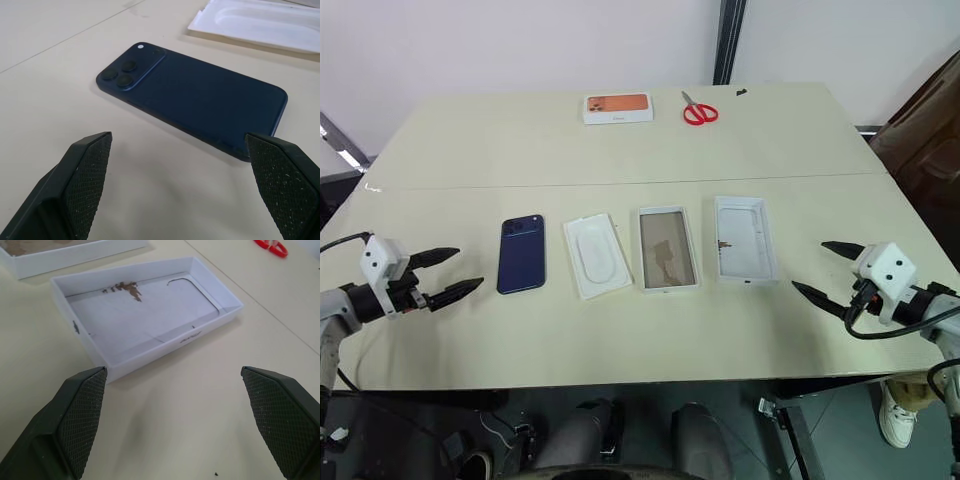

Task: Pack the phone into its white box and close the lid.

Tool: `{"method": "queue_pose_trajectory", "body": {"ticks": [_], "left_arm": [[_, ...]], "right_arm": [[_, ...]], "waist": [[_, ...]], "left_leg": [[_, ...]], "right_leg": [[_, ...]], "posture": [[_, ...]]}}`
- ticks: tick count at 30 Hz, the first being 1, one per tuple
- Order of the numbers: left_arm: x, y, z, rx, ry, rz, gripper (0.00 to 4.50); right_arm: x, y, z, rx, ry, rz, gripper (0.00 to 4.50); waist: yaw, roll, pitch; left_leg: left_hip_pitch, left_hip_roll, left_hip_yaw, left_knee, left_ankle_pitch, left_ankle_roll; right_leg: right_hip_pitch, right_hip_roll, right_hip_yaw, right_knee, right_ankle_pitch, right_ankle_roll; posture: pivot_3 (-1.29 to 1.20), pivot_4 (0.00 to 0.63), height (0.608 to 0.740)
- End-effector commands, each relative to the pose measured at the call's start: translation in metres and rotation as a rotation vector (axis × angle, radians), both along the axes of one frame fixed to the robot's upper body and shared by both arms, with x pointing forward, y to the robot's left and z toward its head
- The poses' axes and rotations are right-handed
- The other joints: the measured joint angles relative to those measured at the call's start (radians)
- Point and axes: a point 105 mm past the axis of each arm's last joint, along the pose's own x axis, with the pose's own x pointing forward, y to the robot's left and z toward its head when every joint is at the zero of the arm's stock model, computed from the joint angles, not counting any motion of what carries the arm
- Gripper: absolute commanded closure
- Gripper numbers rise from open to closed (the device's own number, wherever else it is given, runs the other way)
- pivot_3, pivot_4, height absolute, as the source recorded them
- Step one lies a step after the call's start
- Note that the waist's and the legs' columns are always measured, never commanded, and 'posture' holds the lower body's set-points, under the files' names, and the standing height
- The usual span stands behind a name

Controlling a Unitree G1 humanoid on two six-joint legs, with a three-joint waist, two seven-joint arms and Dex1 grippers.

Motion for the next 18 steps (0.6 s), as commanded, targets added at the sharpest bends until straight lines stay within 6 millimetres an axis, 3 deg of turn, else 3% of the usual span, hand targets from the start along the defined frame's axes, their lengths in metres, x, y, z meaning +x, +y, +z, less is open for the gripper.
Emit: {"method": "queue_pose_trajectory", "body": {"ticks": [1, 18], "left_arm": [[0.002, 0.000, 0.017, -0.005, -0.070, -0.005, 0.06], [0.016, -0.019, 0.024, -0.041, -0.057, -0.036, 0.06]], "right_arm": [[0.004, -0.001, 0.011, -0.030, -0.044, 0.013, 0.01], [0.020, 0.003, 0.016, -0.046, -0.088, 0.024, 0.01]], "waist": [[0.000, 0.000, 0.000], [0.000, 0.000, 0.000]], "left_leg": [[0.000, 0.000, 0.000, 0.000, 0.000, 0.000], [0.000, 0.000, 0.000, 0.000, 0.000, 0.000]], "right_leg": [[0.000, 0.000, 0.000, 0.000, 0.000, 0.000], [0.000, 0.000, 0.000, 0.000, 0.000, 0.000]], "posture": [[0.00, 0.150, 0.740], [0.00, 0.150, 0.740]]}}
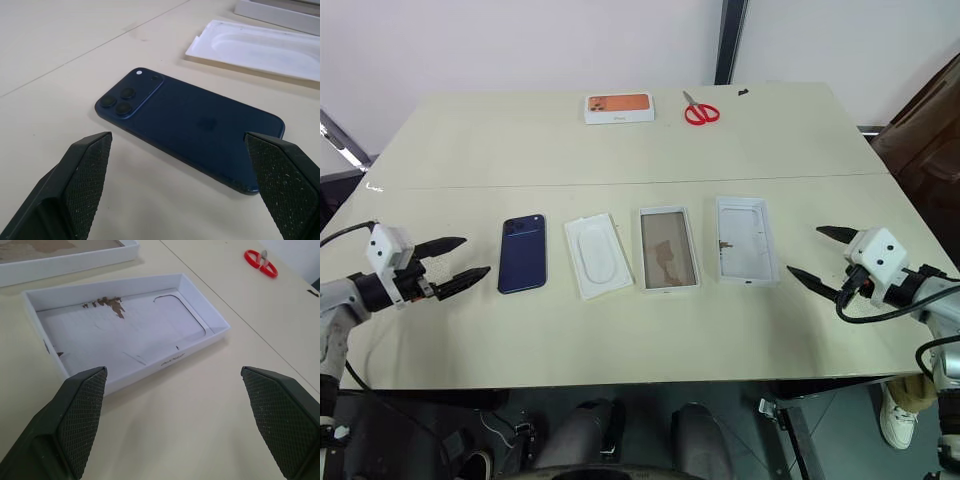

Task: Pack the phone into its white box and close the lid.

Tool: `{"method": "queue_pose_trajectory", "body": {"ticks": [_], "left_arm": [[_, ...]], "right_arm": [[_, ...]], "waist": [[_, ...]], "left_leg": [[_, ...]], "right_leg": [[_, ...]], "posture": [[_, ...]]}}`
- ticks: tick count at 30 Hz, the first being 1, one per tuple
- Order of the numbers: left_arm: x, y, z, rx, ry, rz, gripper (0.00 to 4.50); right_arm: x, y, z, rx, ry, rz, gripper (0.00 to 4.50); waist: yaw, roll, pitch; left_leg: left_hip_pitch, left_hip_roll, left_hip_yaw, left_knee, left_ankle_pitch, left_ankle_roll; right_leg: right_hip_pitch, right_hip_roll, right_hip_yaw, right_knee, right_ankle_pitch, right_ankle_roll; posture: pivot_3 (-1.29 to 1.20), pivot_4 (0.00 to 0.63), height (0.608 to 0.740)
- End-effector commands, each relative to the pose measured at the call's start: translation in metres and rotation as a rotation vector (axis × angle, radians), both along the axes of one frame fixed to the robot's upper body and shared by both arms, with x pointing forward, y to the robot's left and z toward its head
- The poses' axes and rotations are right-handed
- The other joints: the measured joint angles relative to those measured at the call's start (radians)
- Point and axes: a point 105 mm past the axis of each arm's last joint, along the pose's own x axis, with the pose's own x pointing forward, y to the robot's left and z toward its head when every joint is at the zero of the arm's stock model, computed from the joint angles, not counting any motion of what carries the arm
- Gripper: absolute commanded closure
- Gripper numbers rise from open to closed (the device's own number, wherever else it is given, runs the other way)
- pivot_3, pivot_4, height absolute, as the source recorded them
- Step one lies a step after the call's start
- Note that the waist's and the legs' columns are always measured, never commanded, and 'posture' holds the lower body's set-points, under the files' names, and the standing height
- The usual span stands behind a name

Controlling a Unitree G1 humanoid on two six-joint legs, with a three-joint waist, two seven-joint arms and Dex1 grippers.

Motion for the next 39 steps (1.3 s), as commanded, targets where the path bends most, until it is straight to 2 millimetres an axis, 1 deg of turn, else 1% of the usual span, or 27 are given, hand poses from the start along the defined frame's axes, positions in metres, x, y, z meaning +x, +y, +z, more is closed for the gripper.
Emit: {"method": "queue_pose_trajectory", "body": {"ticks": [1, 3, 6, 8, 12, 14, 17, 18, 19, 20, 21, 23, 24, 26, 28, 30, 33, 35, 37, 39], "left_arm": [[0.003, -0.009, 0.012, 0.003, -0.020, -0.026, 0.06], [0.003, -0.012, 0.012, -0.006, 0.017, -0.031, 0.06], [0.004, -0.016, 0.013, -0.044, 0.052, -0.028, 0.06], [0.005, -0.018, 0.014, -0.062, 0.075, -0.026, 0.06], [0.012, -0.036, 0.023, -0.194, 0.126, -0.012, 0.06], [0.013, -0.046, 0.020, -0.223, 0.177, -0.007, 0.06], [0.016, -0.069, 0.019, -0.237, 0.168, -0.011, 0.06], [0.018, -0.079, 0.016, -0.228, 0.159, 0.003, 0.06], [0.019, -0.084, 0.015, -0.221, 0.153, 0.015, 0.06], [0.017, -0.094, 0.010, -0.234, 0.190, 0.001, 0.06], [0.015, -0.099, 0.006, -0.245, 0.221, -0.011, 0.06], [0.015, -0.107, -0.001, -0.252, 0.260, -0.007, 0.06], [0.017, -0.109, -0.004, -0.256, 0.274, 0.007, 0.06], [0.024, -0.112, -0.013, -0.200, 0.275, 0.078, 0.06], [0.025, -0.117, -0.016, -0.219, 0.323, 0.102, 0.06], [0.021, -0.124, -0.020, -0.205, 0.391, 0.101, 0.06], [0.014, -0.139, -0.021, -0.254, 0.470, 0.053, 0.06], [0.013, -0.141, -0.022, -0.275, 0.512, 0.062, 0.06], [0.011, -0.147, -0.019, -0.334, 0.561, 0.049, 0.06], [0.019, -0.148, -0.014, -0.423, 0.585, 0.099, 0.06]], "right_arm": [[0.002, 0.001, 0.009, -0.019, -0.041, 0.009, 0.01], [0.003, 0.004, 0.010, -0.032, -0.055, 0.017, 0.01], [0.012, 0.008, 0.023, -0.027, -0.112, 0.011, 0.01], [0.015, 0.014, 0.028, -0.036, -0.130, 0.025, 0.01], [0.019, 0.035, 0.035, -0.041, -0.150, 0.093, 0.01], [0.020, 0.046, 0.037, -0.044, -0.153, 0.127, 0.01], [0.020, 0.066, 0.033, -0.049, -0.146, 0.192, 0.01], [0.020, 0.078, 0.031, -0.051, -0.149, 0.232, 0.01], [0.020, 0.086, 0.030, -0.053, -0.152, 0.258, 0.01], [0.019, 0.101, 0.031, -0.036, -0.156, 0.301, 0.01], [0.019, 0.110, 0.032, -0.022, -0.159, 0.328, 0.01], [0.016, 0.128, 0.030, -0.023, -0.160, 0.387, 0.01], [0.015, 0.135, 0.028, -0.031, -0.152, 0.411, 0.01], [0.015, 0.145, 0.026, -0.036, -0.145, 0.445, 0.01], [0.016, 0.149, 0.025, -0.031, -0.142, 0.457, 0.01], [0.017, 0.149, 0.024, -0.025, -0.135, 0.454, 0.01], [0.017, 0.149, 0.021, -0.018, -0.122, 0.453, 0.01], [0.017, 0.149, 0.019, -0.017, -0.119, 0.454, 0.01], [0.017, 0.149, 0.019, -0.012, -0.120, 0.450, 0.01], [0.017, 0.148, 0.018, -0.010, -0.118, 0.446, 0.01]], "waist": [[-0.001, 0.000, 0.000], [-0.001, 0.000, 0.000], [-0.003, 0.000, 0.000], [-0.004, 0.000, 0.000], [0.000, 0.000, 0.000], [-0.001, 0.000, 0.000], [0.000, 0.000, 0.000], [0.000, 0.000, 0.000], [-0.001, 0.000, 0.000], [-0.001, 0.000, 0.000], [-0.002, 0.000, 0.000], [-0.005, 0.000, 0.000], [-0.004, 0.000, 0.000], [-0.001, 0.000, 0.000], [0.005, 0.000, 0.001], [0.006, 0.000, 0.001], [0.006, 0.000, 0.001], [0.003, 0.000, 0.001], [0.001, 0.000, 0.001], [0.000, 0.000, 0.001]], "left_leg": [[0.000, 0.000, 0.000, 0.000, 0.000, 0.000], [0.000, 0.000, 0.000, 0.000, 0.000, 0.000], [0.000, 0.000, 0.000, 0.000, 0.000, 0.000], [0.000, 0.000, 0.000, 0.000, 0.000, 0.000], [0.000, 0.000, 0.000, -0.001, 0.000, 0.000], [0.000, 0.000, 0.000, 0.000, 0.000, 0.000], [0.000, 0.000, 0.000, 0.000, 0.000, 0.000], [0.000, 0.000, 0.000, 0.000, 0.000, 0.000], [0.000, 0.000, 0.000, 0.000, 0.000, 0.000], [0.000, 0.000, 0.000, 0.000, 0.000, 0.000], [0.000, 0.000, 0.000, 0.000, 0.000, 0.000], [0.000, 0.000, 0.000, 0.000, 0.000, -0.001], [0.000, 0.000, 0.000, 0.000, 0.000, -0.001], [0.000, 0.000, 0.000, 0.000, 0.001, -0.001], [0.000, 0.000, 0.000, 0.001, 0.001, -0.001], [0.000, 0.000, -0.001, 0.002, 0.001, -0.001], [0.000, 0.000, -0.001, 0.002, 0.000, -0.001], [0.000, 0.000, -0.001, 0.002, 0.001, -0.001], [0.000, 0.000, -0.001, 0.002, 0.001, -0.001], [0.000, 0.000, -0.001, 0.002, 0.001, -0.001]], "right_leg": [[0.000, 0.000, 0.000, 0.000, 0.000, 0.000], [0.000, 0.000, 0.000, 0.000, 0.000, 0.000], [0.000, 0.000, 0.000, 0.000, 0.000, 0.000], [0.000, 0.000, 0.000, 0.000, 0.000, 0.000], [0.000, 0.000, 0.000, 0.000, 0.000, 0.000], [0.000, 0.000, 0.000, 0.000, 0.000, 0.000], [0.000, 0.000, 0.000, 0.000, 0.000, 0.000], [0.000, 0.000, 0.000, 0.000, 0.000, 0.000], [0.000, 0.000, 0.000, 0.000, 0.000, 0.000], [0.000, 0.000, 0.000, 0.000, 0.000, 0.000], [0.000, 0.000, 0.000, 0.000, 0.000, 0.000], [0.000, 0.001, 0.000, 0.001, 0.000, 0.000], [-0.001, 0.001, 0.001, 0.001, 0.000, 0.000], [0.000, 0.001, 0.000, 0.001, 0.000, 0.000], [0.000, 0.001, 0.000, 0.001, 0.000, 0.000], [0.001, 0.001, 0.000, 0.001, 0.000, 0.000], [0.001, 0.001, 0.000, 0.001, 0.000, 0.000], [0.001, 0.001, 0.000, 0.001, 0.000, 0.000], [0.001, 0.001, 0.000, 0.001, 0.000, 0.000], [0.001, 0.002, 0.000, 0.001, 0.000, 0.000]], "posture": [[0.00, 0.150, 0.740], [0.00, 0.150, 0.740], [0.00, 0.150, 0.740], [0.00, 0.150, 0.740], [0.00, 0.150, 0.740], [0.00, 0.150, 0.740], [0.00, 0.150, 0.740], [0.00, 0.150, 0.740], [0.00, 0.150, 0.740], [0.00, 0.150, 0.740], [0.00, 0.150, 0.740], [0.00, 0.150, 0.740], [0.00, 0.150, 0.740], [0.00, 0.150, 0.740], [0.00, 0.150, 0.740], [0.00, 0.150, 0.740], [0.00, 0.150, 0.740], [0.00, 0.150, 0.740], [0.00, 0.150, 0.740], [0.00, 0.150, 0.740]]}}
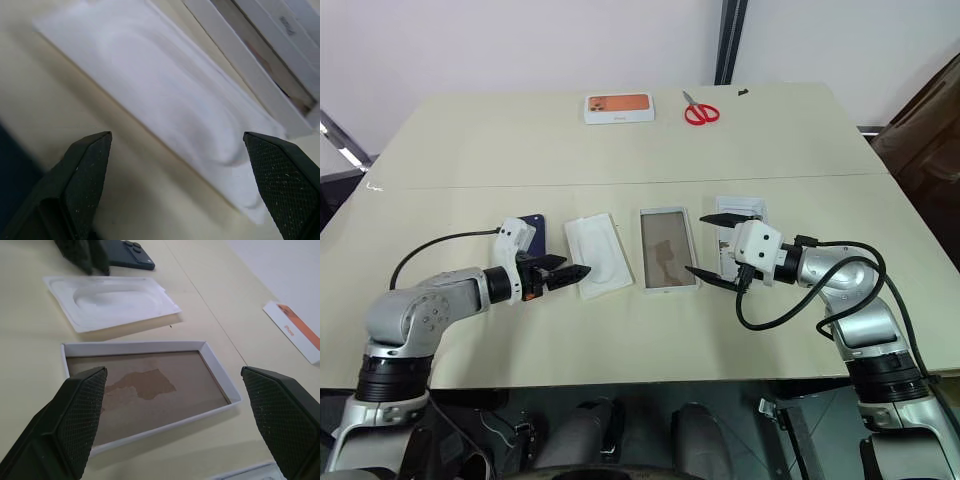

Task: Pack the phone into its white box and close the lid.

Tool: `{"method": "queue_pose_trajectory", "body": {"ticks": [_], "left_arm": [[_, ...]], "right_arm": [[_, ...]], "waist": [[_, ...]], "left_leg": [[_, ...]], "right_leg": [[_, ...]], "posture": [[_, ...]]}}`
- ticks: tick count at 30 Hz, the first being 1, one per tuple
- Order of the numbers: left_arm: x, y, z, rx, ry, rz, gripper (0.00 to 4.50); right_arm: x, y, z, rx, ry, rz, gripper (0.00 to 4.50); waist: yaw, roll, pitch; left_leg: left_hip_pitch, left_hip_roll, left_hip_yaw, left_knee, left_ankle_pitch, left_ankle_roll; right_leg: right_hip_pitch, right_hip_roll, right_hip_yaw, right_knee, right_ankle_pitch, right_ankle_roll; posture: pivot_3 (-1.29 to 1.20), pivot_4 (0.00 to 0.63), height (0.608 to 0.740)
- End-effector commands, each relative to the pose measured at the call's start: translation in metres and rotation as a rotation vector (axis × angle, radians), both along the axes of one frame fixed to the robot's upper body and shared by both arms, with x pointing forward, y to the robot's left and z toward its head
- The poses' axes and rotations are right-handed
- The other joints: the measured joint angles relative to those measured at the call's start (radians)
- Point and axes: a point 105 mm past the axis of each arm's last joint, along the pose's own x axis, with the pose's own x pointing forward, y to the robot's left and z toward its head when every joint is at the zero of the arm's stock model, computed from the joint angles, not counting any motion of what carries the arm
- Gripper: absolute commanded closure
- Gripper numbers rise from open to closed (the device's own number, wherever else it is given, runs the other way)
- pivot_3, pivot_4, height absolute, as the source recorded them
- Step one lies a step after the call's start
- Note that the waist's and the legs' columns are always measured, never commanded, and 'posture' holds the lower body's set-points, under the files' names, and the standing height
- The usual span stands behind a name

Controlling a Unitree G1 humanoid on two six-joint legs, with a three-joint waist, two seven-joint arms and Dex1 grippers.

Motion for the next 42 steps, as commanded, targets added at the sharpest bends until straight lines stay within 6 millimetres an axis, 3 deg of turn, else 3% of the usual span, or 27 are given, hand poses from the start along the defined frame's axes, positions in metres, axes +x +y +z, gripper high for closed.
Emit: {"method": "queue_pose_trajectory", "body": {"ticks": [1, 15, 18, 21, 29, 32, 35, 42], "left_arm": [[0.006, -0.002, 0.007, -0.096, 0.061, 0.070, 0.06], [0.011, -0.014, -0.011, -0.299, 0.263, 0.194, 0.06], [0.009, -0.013, -0.018, -0.308, 0.289, 0.215, 0.89], [0.008, -0.013, -0.022, -0.291, 0.296, 0.219, 2.34], [0.004, -0.013, -0.027, -0.298, 0.319, 0.216, 2.34], [0.003, -0.011, -0.031, -0.308, 0.344, 0.232, 3.16], [0.001, -0.010, -0.034, -0.282, 0.357, 0.230, 4.47], [0.006, -0.006, -0.026, -0.287, 0.337, 0.230, 4.47]], "right_arm": [[0.000, 0.000, 0.007, 0.016, -0.030, 0.000, 0.01], [0.000, -0.002, 0.007, 0.019, -0.047, -0.028, 0.01], [-0.001, -0.003, 0.007, 0.017, -0.049, -0.033, 0.00], [-0.001, -0.004, 0.007, 0.016, -0.049, -0.036, 0.00], [-0.002, -0.004, 0.007, 0.017, -0.050, -0.039, 0.00], [-0.002, -0.004, 0.008, 0.019, -0.053, -0.041, 0.00], [-0.002, -0.004, 0.008, 0.021, -0.051, -0.043, 0.00], [-0.003, -0.001, 0.002, 0.032, -0.019, -0.033, 0.00]], "waist": [[0.002, 0.000, 0.000], [0.015, -0.001, 0.001], [0.019, -0.001, 0.001], [0.020, -0.001, 0.001], [0.022, -0.001, 0.001], [0.022, -0.001, 0.001], [0.022, 0.001, -0.001], [0.021, 0.002, -0.001]], "left_leg": [[0.000, 0.000, 0.000, 0.000, 0.000, 0.000], [0.001, 0.000, 0.000, 0.003, 0.000, 0.000], [0.001, 0.000, 0.000, 0.004, 0.000, 0.000], [0.001, 0.000, 0.000, 0.004, 0.000, 0.000], [0.001, 0.000, 0.000, 0.004, 0.000, -0.001], [0.001, 0.000, 0.000, 0.004, 0.000, -0.001], [0.002, 0.000, 0.000, 0.004, 0.000, -0.001], [0.003, 0.000, 0.000, 0.003, 0.000, -0.001]], "right_leg": [[0.000, 0.000, 0.000, 0.000, 0.000, 0.000], [0.004, 0.000, -0.001, 0.000, 0.000, 0.000], [0.004, 0.000, -0.001, 0.000, 0.000, 0.000], [0.004, 0.000, -0.001, 0.000, 0.000, 0.001], [0.004, 0.000, -0.001, 0.000, 0.000, 0.001], [0.004, 0.000, -0.001, 0.000, 0.000, 0.000], [0.005, 0.000, -0.001, 0.000, 0.000, 0.001], [0.006, 0.000, -0.001, 0.000, 0.000, 0.001]], "posture": [[0.00, 0.150, 0.740], [0.00, 0.150, 0.740], [0.00, 0.150, 0.740], [0.00, 0.150, 0.740], [0.00, 0.150, 0.740], [0.00, 0.150, 0.740], [0.00, 0.150, 0.740], [0.00, 0.150, 0.740]]}}
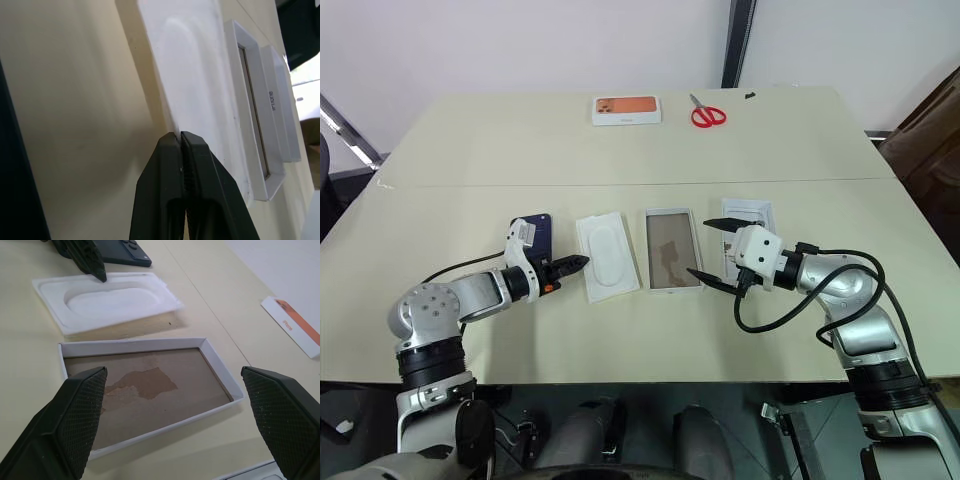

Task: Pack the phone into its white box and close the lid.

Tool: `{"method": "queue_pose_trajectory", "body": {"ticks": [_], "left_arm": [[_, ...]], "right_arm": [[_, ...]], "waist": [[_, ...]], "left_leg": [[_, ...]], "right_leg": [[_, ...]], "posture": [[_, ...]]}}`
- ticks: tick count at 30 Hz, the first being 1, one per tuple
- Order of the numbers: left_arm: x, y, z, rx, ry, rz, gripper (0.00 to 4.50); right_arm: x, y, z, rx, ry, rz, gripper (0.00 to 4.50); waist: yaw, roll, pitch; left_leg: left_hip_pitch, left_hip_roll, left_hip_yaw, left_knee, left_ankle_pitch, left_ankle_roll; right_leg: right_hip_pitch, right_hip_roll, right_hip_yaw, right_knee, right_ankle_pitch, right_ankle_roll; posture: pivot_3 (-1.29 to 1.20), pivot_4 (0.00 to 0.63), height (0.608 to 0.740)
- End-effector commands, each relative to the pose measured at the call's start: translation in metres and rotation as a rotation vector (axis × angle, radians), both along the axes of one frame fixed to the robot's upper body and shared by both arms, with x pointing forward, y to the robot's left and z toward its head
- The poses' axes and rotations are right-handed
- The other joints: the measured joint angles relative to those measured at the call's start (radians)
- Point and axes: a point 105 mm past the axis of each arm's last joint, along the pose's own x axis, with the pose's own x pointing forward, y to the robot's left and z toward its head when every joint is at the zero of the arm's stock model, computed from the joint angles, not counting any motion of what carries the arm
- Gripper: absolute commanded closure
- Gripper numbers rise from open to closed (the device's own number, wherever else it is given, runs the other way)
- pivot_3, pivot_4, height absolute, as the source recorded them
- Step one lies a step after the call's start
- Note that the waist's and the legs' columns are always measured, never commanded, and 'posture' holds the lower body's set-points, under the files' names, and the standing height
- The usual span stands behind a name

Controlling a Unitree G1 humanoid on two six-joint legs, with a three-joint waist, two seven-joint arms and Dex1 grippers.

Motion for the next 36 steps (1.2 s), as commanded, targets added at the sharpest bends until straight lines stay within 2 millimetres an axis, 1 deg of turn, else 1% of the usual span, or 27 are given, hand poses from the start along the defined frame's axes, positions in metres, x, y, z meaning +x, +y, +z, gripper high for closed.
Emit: {"method": "queue_pose_trajectory", "body": {"ticks": [1, 3, 5, 7, 9, 12, 14, 18, 21, 22, 24, 26, 27, 28, 29, 31, 33, 36], "left_arm": [[-0.001, 0.007, -0.009, 0.009, 0.054, 0.012, 4.47], [0.002, 0.009, -0.002, 0.000, 0.043, 0.010, 4.47], [0.006, 0.013, 0.009, 0.005, 0.014, -0.005, 4.47], [0.010, 0.016, 0.021, 0.019, -0.036, -0.037, 4.47], [0.013, 0.015, 0.031, 0.037, -0.081, -0.077, 4.47], [0.017, 0.013, 0.041, 0.016, -0.119, -0.110, 4.47], [0.018, 0.011, 0.044, 0.016, -0.130, -0.128, 4.47], [0.019, 0.007, 0.047, -0.004, -0.137, -0.157, 4.47], [0.021, 0.005, 0.051, -0.051, -0.132, -0.149, 4.50], [0.021, 0.005, 0.052, -0.065, -0.129, -0.146, 4.50], [0.021, 0.005, 0.052, -0.085, -0.115, -0.139, 4.50], [0.020, 0.005, 0.050, -0.098, -0.104, -0.134, 4.50], [0.019, 0.006, 0.049, -0.110, -0.097, -0.129, 4.50], [0.019, 0.007, 0.049, -0.131, -0.090, -0.127, 4.50], [0.018, 0.007, 0.050, -0.145, -0.086, -0.126, 4.50], [0.018, 0.010, 0.055, -0.177, -0.086, -0.120, 4.50], [0.019, 0.013, 0.064, -0.226, -0.100, -0.116, 4.50], [0.021, 0.014, 0.071, -0.249, -0.106, -0.112, 4.50]], "right_arm": [[-0.004, 0.004, 0.010, 0.023, -0.020, 0.024, 0.00], [-0.007, 0.010, 0.012, 0.046, 0.001, 0.046, 0.00], [-0.014, 0.019, 0.009, 0.075, 0.063, 0.090, 0.00], [-0.022, 0.028, -0.001, 0.056, 0.118, 0.140, 0.00], [-0.025, 0.036, -0.010, 0.042, 0.161, 0.177, 0.00], [-0.023, 0.045, -0.017, 0.023, 0.211, 0.199, 0.00], [-0.017, 0.048, -0.023, 0.012, 0.245, 0.192, 0.00], [-0.007, 0.050, -0.026, 0.009, 0.299, 0.177, 0.00], [-0.006, 0.051, -0.028, -0.002, 0.336, 0.199, 0.81], [-0.007, 0.052, -0.029, -0.001, 0.346, 0.204, 1.25], [-0.006, 0.051, -0.033, -0.031, 0.346, 0.206, 2.40], [-0.007, 0.050, -0.040, -0.061, 0.353, 0.209, 3.30], [-0.007, 0.049, -0.042, -0.064, 0.357, 0.208, 3.93], [-0.007, 0.050, -0.043, -0.065, 0.360, 0.206, 4.31], [-0.006, 0.050, -0.044, -0.065, 0.360, 0.204, 4.42], [-0.007, 0.050, -0.047, -0.095, 0.346, 0.210, 4.42], [-0.007, 0.050, -0.049, -0.110, 0.344, 0.216, 4.42], [-0.006, 0.052, -0.046, -0.109, 0.306, 0.218, 4.42]], "waist": [[0.001, 0.000, 0.000], [0.000, -0.001, 0.000], [0.000, -0.001, 0.001], [-0.004, -0.002, 0.001], [-0.007, -0.004, 0.002], [-0.006, -0.004, 0.002], [-0.005, -0.004, 0.002], [-0.004, -0.005, 0.003], [-0.002, -0.005, 0.003], [-0.002, -0.005, 0.003], [-0.002, -0.006, 0.003], [-0.003, -0.006, 0.003], [-0.003, -0.006, 0.004], [-0.004, -0.006, 0.004], [-0.005, -0.006, 0.004], [-0.006, -0.006, 0.004], [-0.006, -0.006, 0.004], [-0.006, -0.007, 0.004]], "left_leg": [[0.000, 0.000, 0.000, 0.000, 0.000, 0.000], [0.000, 0.000, 0.000, 0.000, 0.000, 0.000], [0.000, 0.000, 0.000, 0.000, 0.000, 0.000], [-0.001, 0.000, 0.000, -0.001, 0.000, 0.000], [-0.001, 0.000, 0.000, -0.001, 0.000, -0.001], [-0.001, 0.000, 0.000, -0.002, 0.001, -0.001], [-0.001, 0.000, 0.000, -0.002, 0.001, -0.001], [-0.002, 0.000, 0.000, -0.002, 0.001, -0.001], [-0.003, 0.000, 0.000, -0.002, 0.001, -0.001], [-0.003, 0.000, 0.000, -0.002, 0.001, -0.001], [-0.003, 0.000, 0.000, -0.002, 0.001, -0.001], [-0.003, 0.000, 0.000, -0.002, 0.001, -0.001], [-0.003, 0.000, 0.000, -0.002, 0.001, -0.001], [-0.003, 0.000, 0.000, -0.002, 0.001, -0.001], [-0.003, 0.000, 0.000, -0.002, 0.001, -0.001], [-0.003, 0.000, 0.000, -0.002, 0.001, -0.001], [-0.003, 0.000, -0.001, -0.002, 0.001, -0.001], [-0.003, 0.000, -0.001, -0.002, 0.001, -0.001]], "right_leg": [[0.000, 0.000, 0.000, 0.000, 0.000, 0.000], [0.000, 0.000, 0.000, 0.000, 0.000, 0.000], [0.000, 0.000, 0.000, 0.000, 0.000, 0.000], [-0.001, 0.000, 0.000, 0.000, 0.000, 0.000], [-0.002, 0.001, 0.000, 0.000, 0.000, 0.000], [-0.003, 0.001, 0.001, 0.000, 0.000, 0.000], [-0.003, 0.000, 0.001, 0.000, 0.000, 0.000], [-0.004, 0.000, 0.000, 0.000, 0.000, 0.000], [-0.005, 0.000, 0.000, 0.000, 0.000, 0.000], [-0.005, 0.000, 0.001, 0.000, 0.000, 0.000], [-0.005, 0.000, 0.001, 0.000, 0.000, 0.000], [-0.005, 0.000, 0.000, 0.000, 0.000, 0.000], [-0.005, 0.000, 0.000, 0.000, 0.000, 0.000], [-0.005, 0.000, 0.000, 0.000, 0.000, 0.000], [-0.006, 0.000, 0.000, 0.000, 0.000, 0.000], [-0.006, 0.000, 0.000, 0.000, 0.000, 0.000], [-0.006, 0.000, 0.000, 0.000, 0.000, 0.000], [-0.006, 0.001, 0.000, 0.000, 0.000, 0.000]], "posture": [[0.00, 0.150, 0.740], [0.00, 0.150, 0.740], [0.00, 0.150, 0.740], [0.00, 0.150, 0.740], [0.00, 0.150, 0.740], [0.00, 0.150, 0.740], [0.00, 0.150, 0.740], [0.00, 0.150, 0.740], [0.00, 0.150, 0.740], [0.00, 0.150, 0.740], [0.00, 0.150, 0.740], [0.00, 0.150, 0.740], [0.00, 0.150, 0.740], [0.00, 0.150, 0.740], [0.00, 0.150, 0.740], [0.00, 0.150, 0.740], [0.00, 0.150, 0.740], [0.00, 0.150, 0.740]]}}
